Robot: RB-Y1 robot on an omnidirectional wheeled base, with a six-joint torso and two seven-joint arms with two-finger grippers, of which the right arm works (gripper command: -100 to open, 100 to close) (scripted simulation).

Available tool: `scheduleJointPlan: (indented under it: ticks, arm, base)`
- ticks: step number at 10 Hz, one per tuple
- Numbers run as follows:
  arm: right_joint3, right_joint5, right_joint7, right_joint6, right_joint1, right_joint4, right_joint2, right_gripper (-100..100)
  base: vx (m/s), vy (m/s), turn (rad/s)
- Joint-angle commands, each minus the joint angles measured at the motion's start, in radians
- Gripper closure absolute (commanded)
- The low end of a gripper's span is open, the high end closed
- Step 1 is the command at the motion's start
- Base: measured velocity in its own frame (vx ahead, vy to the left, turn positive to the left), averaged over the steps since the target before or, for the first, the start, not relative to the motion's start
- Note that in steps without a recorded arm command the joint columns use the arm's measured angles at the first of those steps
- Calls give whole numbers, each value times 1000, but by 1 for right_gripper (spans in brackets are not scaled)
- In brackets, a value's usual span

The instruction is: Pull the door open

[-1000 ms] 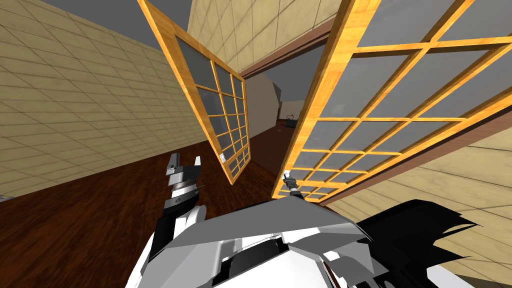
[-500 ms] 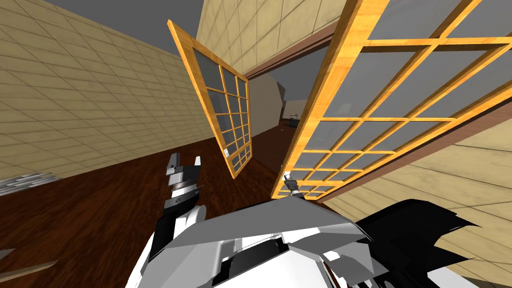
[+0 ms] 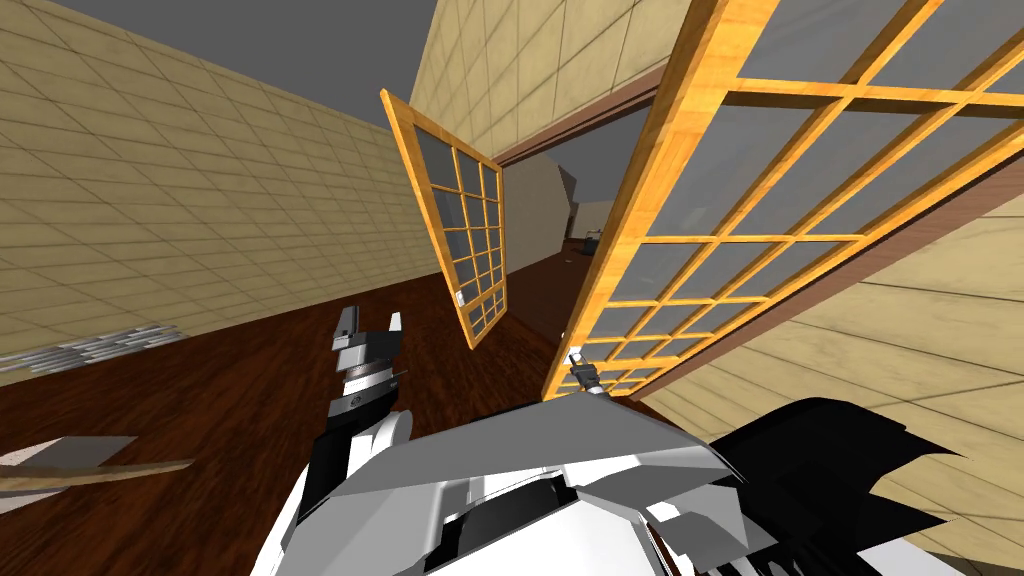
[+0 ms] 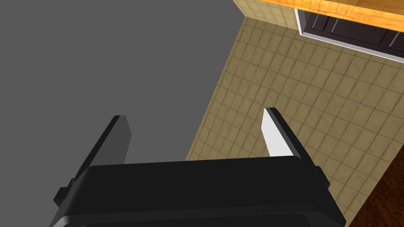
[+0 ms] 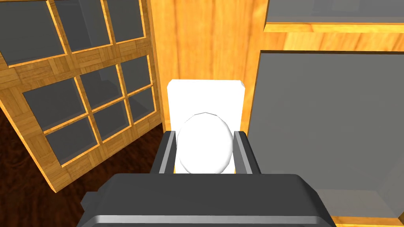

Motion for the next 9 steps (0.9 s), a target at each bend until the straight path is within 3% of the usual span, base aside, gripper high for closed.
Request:
scheduleJointPlan:
  ticks: [1,6,7,8,9]
  arm:
    - [16,10,-20,-27,14,0,-15,100]
    - [59,36,-73,-105,44,21,-58,100]
    - [65,39,-80,-115,48,24,-64,100]
    - [62,37,-75,-104,45,27,-59,100]
    - [72,44,-87,-121,46,40,-64,100]
  base:
    - [-224,-47,148]
    - [-200,-29,101]
    - [-183,-48,78]
    - [-81,-22,18]
    - [-142,-49,130]
